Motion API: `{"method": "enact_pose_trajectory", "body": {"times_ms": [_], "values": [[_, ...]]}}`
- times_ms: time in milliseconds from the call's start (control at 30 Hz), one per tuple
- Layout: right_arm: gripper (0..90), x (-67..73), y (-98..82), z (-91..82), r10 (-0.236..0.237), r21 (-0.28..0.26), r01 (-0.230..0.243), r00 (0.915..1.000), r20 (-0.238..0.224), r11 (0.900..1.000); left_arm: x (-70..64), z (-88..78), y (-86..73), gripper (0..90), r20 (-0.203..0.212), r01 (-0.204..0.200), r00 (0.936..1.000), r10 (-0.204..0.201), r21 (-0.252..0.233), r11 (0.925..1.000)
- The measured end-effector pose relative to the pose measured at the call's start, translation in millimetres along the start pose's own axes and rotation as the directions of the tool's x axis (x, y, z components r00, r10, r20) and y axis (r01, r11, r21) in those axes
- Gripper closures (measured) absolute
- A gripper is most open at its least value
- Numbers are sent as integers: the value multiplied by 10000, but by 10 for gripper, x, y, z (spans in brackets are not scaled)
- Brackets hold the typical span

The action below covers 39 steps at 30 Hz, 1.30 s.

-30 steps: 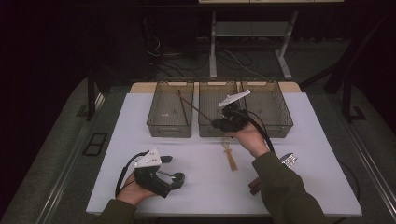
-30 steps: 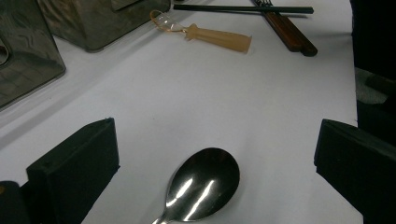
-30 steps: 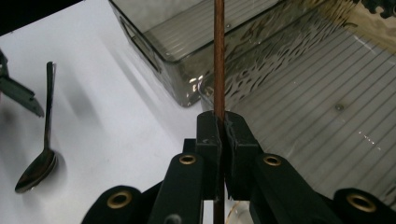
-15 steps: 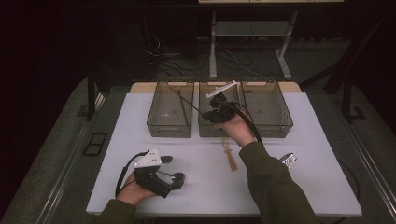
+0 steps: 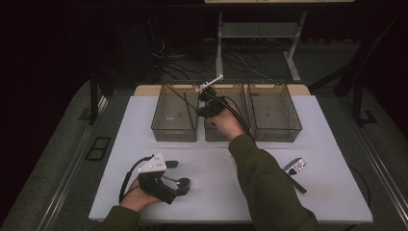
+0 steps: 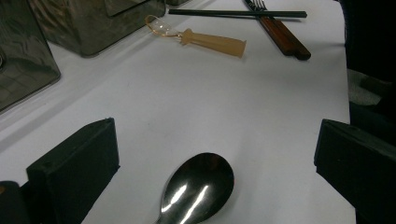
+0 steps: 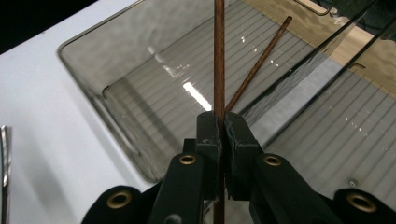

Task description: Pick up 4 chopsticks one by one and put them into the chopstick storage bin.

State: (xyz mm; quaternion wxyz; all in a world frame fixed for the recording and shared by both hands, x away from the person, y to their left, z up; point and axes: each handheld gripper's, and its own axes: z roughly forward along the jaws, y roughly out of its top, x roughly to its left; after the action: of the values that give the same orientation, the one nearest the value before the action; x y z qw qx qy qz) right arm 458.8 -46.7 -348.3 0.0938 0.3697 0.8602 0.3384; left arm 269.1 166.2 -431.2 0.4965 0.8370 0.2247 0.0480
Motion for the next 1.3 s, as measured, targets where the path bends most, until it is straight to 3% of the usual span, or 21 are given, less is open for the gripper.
{"method": "enact_pose_trajectory", "body": {"times_ms": [667,867,1300], "values": [[842,42,386,493,440,1292,-554,9950,892,9901,2,8,7,0,113,-22,9999,24,-167,9999],[696,61,410,459,385,950,-482,9941,1018,9943,-1,1,6,0,118,-4,9999,6,-173,9998],[468,-4,308,207,85,203,-92,9993,354,9998,10,-8,7,0,85,-91,9999,92,-49,9999]]}}
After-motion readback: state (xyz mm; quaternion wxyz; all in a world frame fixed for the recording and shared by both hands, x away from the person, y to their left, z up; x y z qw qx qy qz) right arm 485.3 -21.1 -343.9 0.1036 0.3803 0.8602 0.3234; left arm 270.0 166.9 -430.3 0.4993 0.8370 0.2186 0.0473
